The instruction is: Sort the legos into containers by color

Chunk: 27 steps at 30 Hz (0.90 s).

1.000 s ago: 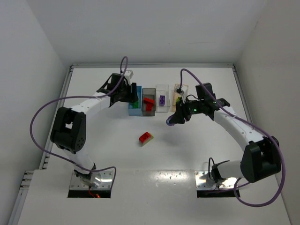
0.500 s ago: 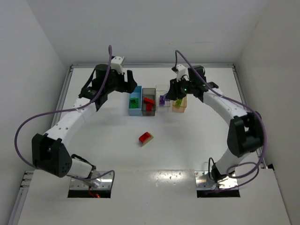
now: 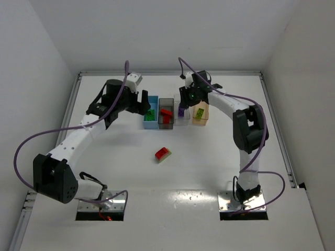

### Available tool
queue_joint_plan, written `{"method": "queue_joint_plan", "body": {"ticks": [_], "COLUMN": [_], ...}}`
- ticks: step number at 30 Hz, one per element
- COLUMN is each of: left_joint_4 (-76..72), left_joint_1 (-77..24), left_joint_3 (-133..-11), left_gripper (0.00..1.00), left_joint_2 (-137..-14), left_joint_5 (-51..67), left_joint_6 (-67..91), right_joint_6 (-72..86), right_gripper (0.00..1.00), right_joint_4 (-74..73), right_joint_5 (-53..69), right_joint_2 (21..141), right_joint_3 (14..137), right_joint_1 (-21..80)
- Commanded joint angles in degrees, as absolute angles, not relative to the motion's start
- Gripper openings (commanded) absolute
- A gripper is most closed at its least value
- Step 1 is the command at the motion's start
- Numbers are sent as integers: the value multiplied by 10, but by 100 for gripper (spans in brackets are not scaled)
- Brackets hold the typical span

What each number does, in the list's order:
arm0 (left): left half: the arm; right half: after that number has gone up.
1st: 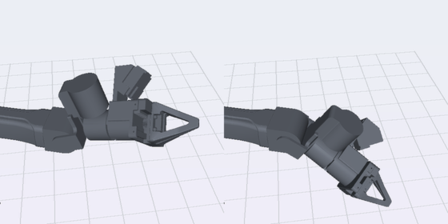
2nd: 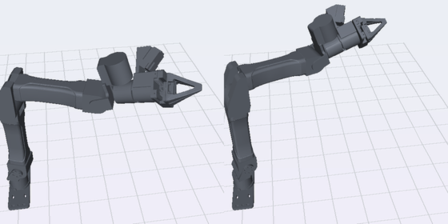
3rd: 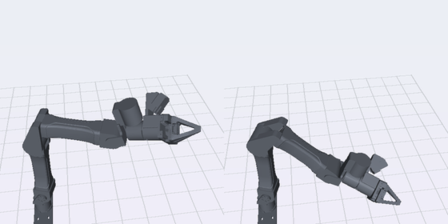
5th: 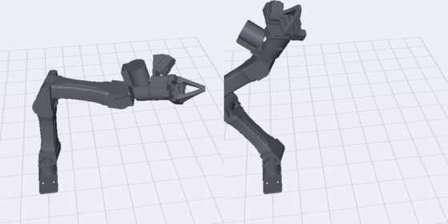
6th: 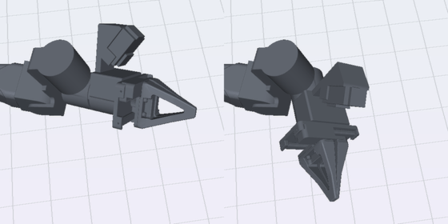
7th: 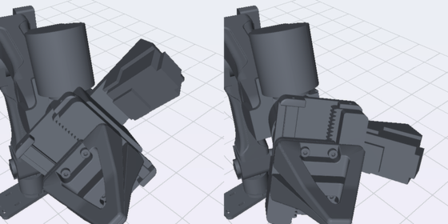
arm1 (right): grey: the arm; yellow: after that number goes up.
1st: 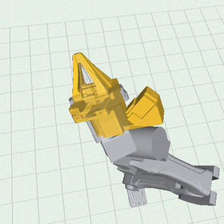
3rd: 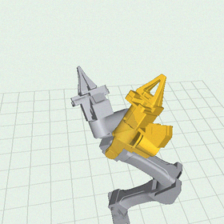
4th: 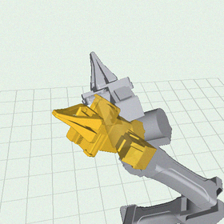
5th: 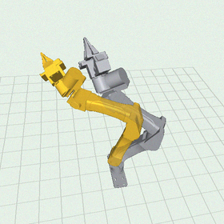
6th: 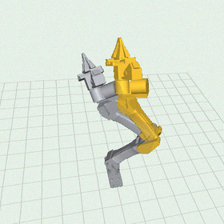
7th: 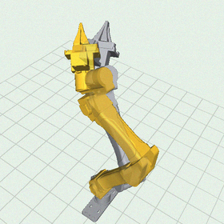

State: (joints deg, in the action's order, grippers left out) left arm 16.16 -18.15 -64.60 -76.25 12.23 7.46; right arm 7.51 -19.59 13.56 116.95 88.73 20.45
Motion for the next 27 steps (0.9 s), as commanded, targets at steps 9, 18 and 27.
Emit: {"method": "queue_joint_plan", "body": {"ticks": [9,18,27], "left_joint_4": [172,287,246], "left_joint_1": [-169,-226,-380], "left_joint_3": [-609,-557,-478], "left_gripper": [90,80,74], "left_joint_2": [-722,-697,-696], "left_joint_5": [232,337,215], "left_joint_6": [19,-92,-20], "right_joint_6": [75,71,47], "right_gripper": [63,63,63], "right_joint_4": [-182,-176,-221], "right_joint_5": [98,63,11], "right_joint_2": [1148,936,763], "right_joint_3": [905,769,627], "right_joint_1": [226,198,151]}}
